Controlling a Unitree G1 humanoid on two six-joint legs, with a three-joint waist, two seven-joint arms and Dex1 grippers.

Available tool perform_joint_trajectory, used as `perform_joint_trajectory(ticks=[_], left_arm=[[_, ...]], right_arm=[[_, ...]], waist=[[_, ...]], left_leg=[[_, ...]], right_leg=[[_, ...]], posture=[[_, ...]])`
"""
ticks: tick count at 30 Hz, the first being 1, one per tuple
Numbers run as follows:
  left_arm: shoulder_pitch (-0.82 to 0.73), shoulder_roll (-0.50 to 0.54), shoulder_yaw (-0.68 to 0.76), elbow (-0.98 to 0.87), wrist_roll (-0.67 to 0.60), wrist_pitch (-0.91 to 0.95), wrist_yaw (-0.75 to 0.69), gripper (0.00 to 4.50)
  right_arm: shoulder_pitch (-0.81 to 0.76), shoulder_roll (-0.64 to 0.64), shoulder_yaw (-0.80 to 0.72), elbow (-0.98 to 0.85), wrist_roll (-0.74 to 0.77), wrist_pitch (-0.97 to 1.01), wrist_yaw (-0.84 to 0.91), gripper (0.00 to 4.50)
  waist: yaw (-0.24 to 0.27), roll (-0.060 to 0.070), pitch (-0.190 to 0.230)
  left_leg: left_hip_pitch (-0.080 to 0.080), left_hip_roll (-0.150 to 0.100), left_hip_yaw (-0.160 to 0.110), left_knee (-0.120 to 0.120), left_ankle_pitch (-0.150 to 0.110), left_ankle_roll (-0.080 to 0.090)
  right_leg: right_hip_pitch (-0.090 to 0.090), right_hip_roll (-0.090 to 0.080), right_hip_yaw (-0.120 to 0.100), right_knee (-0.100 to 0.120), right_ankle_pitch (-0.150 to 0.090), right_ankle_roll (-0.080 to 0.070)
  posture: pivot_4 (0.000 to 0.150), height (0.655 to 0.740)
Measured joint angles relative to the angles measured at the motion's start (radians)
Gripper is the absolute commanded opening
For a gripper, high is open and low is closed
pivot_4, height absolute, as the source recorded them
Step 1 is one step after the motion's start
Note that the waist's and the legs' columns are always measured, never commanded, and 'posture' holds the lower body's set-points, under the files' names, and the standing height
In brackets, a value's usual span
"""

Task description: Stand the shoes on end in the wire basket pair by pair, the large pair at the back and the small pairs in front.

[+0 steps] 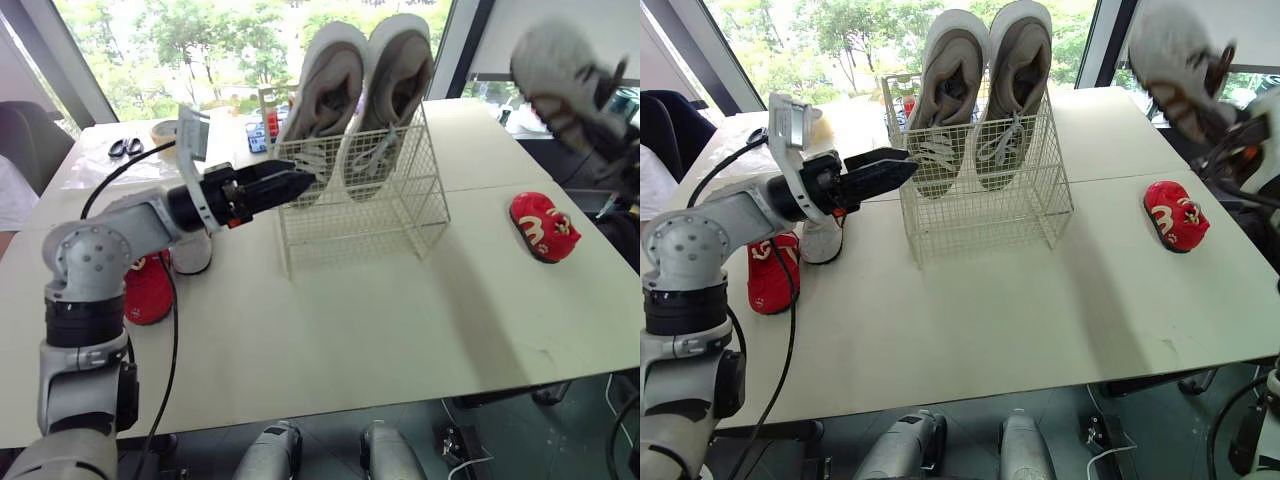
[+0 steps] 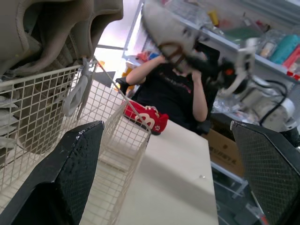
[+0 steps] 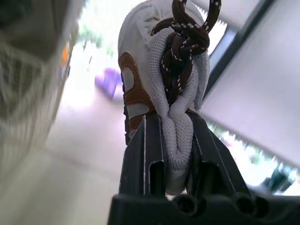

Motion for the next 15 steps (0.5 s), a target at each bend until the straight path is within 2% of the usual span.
perform_joint_trajectory(ticks=[4, 7, 15], left_arm=[[-0.068, 0.001, -0.002, 0.078, 0.012, 0.021, -0.054, 4.5], [-0.096, 0.001, -0.002, 0.123, 0.02, 0.037, -0.093, 4.5], [-0.126, 0.013, -0.004, 0.148, 0.024, 0.089, -0.17, 4.5]], right_arm=[[0.04, -0.065, 0.061, -0.225, 0.004, -0.039, 0.064, 0.03], [0.091, -0.079, 0.151, -0.314, -0.049, -0.108, 0.099, 0.03], [0.081, -0.078, 0.315, -0.254, -0.262, -0.409, 0.126, 0.03]], waist=[[0.002, 0.0, 0.0], [0.002, -0.001, 0.0], [0.001, -0.001, 0.0]], left_leg=[[0.0, -0.001, 0.0, 0.001, 0.0, 0.0], [0.0, -0.001, 0.0, 0.001, 0.0, 0.0], [0.0, -0.001, 0.0, 0.0, 0.002, -0.004]], right_leg=[[0.001, -0.001, 0.0, -0.002, 0.0, 0.0], [0.002, -0.001, -0.001, -0.003, 0.0, 0.0], [0.001, -0.001, -0.001, -0.003, 0.0, 0.0]], posture=[[0.15, 0.74], [0.15, 0.74], [0.15, 0.74]])
